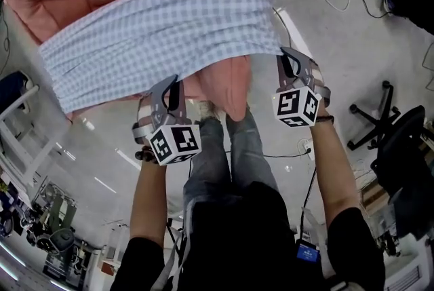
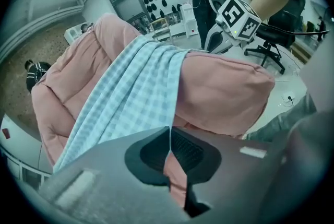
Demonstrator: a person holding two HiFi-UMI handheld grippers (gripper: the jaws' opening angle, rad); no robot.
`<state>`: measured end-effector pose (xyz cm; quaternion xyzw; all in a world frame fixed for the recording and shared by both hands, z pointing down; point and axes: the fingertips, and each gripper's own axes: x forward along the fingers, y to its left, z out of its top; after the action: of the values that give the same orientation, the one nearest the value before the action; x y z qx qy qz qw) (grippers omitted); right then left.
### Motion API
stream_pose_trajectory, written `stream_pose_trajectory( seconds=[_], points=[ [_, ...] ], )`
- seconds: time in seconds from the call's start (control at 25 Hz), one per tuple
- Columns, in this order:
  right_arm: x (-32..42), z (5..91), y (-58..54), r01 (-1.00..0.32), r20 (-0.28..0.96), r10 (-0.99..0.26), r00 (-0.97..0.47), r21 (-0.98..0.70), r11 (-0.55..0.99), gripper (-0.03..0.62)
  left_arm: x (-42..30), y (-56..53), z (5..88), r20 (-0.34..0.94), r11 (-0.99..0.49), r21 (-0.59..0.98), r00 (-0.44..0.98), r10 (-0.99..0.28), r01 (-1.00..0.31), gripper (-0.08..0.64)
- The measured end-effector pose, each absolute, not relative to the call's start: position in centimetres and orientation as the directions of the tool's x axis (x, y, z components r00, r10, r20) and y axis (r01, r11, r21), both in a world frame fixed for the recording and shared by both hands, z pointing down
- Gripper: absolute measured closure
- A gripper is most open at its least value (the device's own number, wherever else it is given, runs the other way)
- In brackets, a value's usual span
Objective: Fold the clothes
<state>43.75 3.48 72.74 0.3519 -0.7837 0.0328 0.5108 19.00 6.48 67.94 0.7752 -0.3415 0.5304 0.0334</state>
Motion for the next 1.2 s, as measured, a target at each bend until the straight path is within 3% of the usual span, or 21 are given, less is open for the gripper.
stream_pose_trajectory(
  seconds=[0.44,1.2],
  points=[
    [47.7,69.6,5.7,-0.627,0.786,-0.608,-0.108,0.421,0.655,0.584,18.1,7.9,64.9,0.823,-0.8,-0.304,0.28,-0.494,-0.517,0.549],
    [49.9,69.0,14.5,-0.694,0.812,-0.583,-0.016,0.411,0.591,0.584,19.7,14.8,64.2,0.847,-0.885,-0.222,0.368,-0.383,-0.408,0.549]
  ],
)
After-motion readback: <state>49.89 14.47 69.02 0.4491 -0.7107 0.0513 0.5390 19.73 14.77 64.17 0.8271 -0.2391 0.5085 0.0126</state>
